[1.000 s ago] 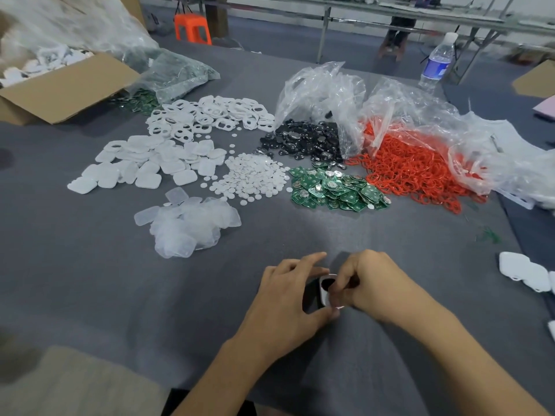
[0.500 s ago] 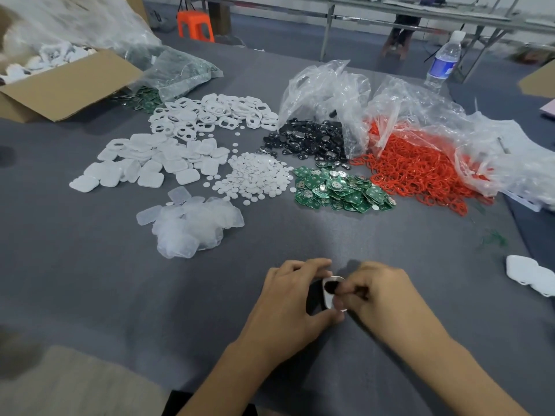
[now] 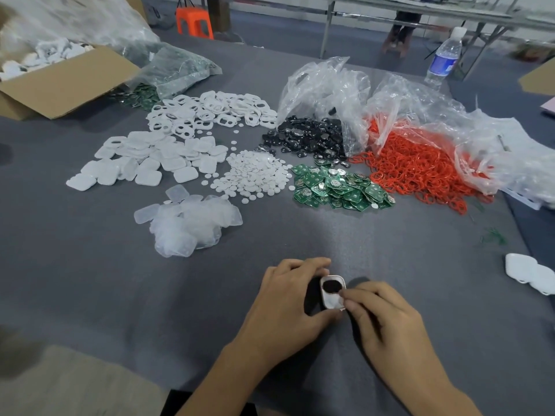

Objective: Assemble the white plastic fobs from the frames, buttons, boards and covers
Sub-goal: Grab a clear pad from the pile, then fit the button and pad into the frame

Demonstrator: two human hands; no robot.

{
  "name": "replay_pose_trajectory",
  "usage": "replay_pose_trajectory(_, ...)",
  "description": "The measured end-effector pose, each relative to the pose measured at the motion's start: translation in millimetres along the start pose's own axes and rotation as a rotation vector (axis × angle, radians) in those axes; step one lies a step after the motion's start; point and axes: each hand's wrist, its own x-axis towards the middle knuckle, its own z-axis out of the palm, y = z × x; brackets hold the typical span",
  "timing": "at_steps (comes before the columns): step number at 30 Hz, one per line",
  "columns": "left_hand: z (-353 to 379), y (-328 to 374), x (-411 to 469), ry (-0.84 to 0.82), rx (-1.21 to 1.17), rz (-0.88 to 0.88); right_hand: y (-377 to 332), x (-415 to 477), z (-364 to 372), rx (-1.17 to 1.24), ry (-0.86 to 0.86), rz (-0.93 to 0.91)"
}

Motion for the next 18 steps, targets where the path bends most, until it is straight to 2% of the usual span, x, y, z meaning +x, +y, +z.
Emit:
replay_pose_trajectory(3,-5,2,0,-0.023,-0.041,0.0,-6,4,1,0.062,0.066,0.049)
replay_pose_trajectory(5,-9,3,0,0.004,-0.168,-0.04,-15,15,4,0.113,0.077,0.095)
replay_pose_trajectory(8,-20,1,0,0.267,-0.293,-0.14,-34,39,22,0.154,0.019,0.126)
replay_pose_trajectory(11,-41,-13,2,0.512,-0.172,-0.254,-58,72,60,0.154,-0.101,0.093)
replay_pose_trajectory(15,-67,-42,15,0.546,0.032,-0.365,-85,119,118,0.183,-0.245,0.127)
replay_pose_trajectory(18,-72,-54,27,0.587,0.019,-0.41,-90,136,143,0.226,-0.236,0.165)
